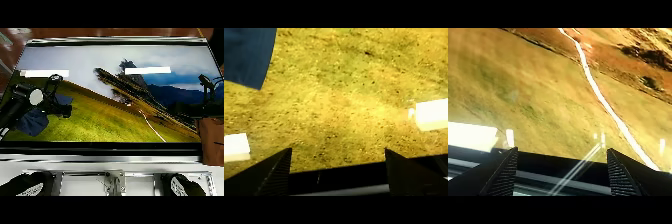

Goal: Fold the shirts.

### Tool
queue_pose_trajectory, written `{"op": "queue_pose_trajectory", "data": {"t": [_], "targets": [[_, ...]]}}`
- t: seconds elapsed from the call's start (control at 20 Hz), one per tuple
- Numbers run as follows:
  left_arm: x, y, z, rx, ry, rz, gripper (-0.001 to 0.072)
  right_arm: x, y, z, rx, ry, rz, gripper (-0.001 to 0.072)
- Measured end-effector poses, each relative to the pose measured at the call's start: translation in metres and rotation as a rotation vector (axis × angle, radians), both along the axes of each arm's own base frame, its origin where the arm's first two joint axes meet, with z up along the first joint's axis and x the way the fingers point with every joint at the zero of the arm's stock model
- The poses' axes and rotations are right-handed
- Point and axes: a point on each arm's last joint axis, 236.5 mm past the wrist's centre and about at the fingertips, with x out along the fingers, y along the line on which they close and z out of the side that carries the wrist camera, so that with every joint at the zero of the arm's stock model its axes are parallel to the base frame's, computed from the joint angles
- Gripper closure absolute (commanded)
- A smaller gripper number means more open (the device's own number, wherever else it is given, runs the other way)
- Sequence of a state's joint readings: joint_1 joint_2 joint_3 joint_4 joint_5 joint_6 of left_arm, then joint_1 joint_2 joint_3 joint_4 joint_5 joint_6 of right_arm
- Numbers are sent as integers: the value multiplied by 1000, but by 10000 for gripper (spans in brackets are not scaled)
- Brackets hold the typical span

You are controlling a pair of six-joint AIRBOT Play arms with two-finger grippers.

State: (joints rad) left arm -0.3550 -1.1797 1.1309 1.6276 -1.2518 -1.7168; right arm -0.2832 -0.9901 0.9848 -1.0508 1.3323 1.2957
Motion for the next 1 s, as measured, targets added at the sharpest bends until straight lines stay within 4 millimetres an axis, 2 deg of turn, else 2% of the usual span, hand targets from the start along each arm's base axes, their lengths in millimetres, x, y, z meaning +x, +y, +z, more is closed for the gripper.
{"op": "queue_pose_trajectory", "data": {"t": [0.1, 0.15, 0.25, 0.3, 0.4, 0.55, 0.65, 0.8, 0.9, 1.0], "targets": [[6, -7, 1, -29, -23, -1, 24, 1, 3, 2, 14, -3, -1, 38], [8, -11, 1, -45, -33, 0, 63, 0, 4, 2, 19, 0, 2, 38], [17, -4, 2, -33, -57, 15, 38, -4, 6, 1, 26, 15, 10, 38], [24, 13, 2, 0, -69, 47, -2, -6, 7, 1, 27, 21, 14, 38], [38, 59, 1, 56, -76, 149, -2, -8, 7, 0, 29, 30, 17, 38], [56, 140, -3, 90, -83, 352, -2, -9, 7, 0, 33, 43, 7, 38], [64, 185, -15, 61, -70, 468, -2, -10, 7, -1, 38, 53, -9, 38], [64, 222, -48, 1, 5, 559, -2, -10, 7, -1, 49, 67, -37, 38], [61, 232, -73, -33, 66, 588, -2, -10, 7, -1, 55, 77, -56, 38], [63, 231, -94, -81, 100, 605, -2, -10, 6, -1, 61, 84, -74, 38]]}}
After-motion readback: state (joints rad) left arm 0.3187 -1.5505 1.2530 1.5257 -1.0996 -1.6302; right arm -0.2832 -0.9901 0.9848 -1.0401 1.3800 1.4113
